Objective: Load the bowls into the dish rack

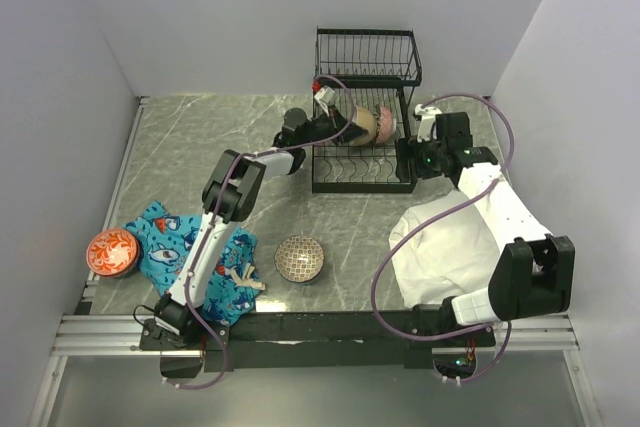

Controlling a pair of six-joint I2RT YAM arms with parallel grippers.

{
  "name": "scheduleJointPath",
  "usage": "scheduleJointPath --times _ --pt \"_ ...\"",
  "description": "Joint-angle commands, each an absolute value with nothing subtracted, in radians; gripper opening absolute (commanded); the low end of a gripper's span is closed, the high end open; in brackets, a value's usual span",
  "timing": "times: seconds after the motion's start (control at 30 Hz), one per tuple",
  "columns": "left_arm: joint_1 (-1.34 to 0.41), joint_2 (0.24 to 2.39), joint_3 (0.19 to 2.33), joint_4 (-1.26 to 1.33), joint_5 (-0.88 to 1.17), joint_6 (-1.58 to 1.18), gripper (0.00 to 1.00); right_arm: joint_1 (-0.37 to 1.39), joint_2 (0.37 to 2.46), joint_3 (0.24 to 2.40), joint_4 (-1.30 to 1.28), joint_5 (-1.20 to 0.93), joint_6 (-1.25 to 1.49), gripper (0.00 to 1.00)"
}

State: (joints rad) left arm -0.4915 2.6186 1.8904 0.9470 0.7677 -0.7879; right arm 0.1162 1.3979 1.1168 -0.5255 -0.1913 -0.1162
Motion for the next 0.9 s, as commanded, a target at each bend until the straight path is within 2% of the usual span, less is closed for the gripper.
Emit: scheduleJointPath --times 0.0,0.5,0.87 --pt "-0.482 2.626 1.963 1.044 0.847 -0.851 0.01 0.144 1.410 1.178 -0.503 -0.176 -0.113 0.97" --pt "-0.483 2.684 2.034 0.953 0.819 -0.859 0.02 0.176 1.451 1.210 -0.505 -0.164 -0.123 0.97" --pt "-0.468 2.697 2.023 0.873 0.827 -0.868 0.10 0.192 1.477 1.229 -0.494 -0.163 -0.120 0.97"
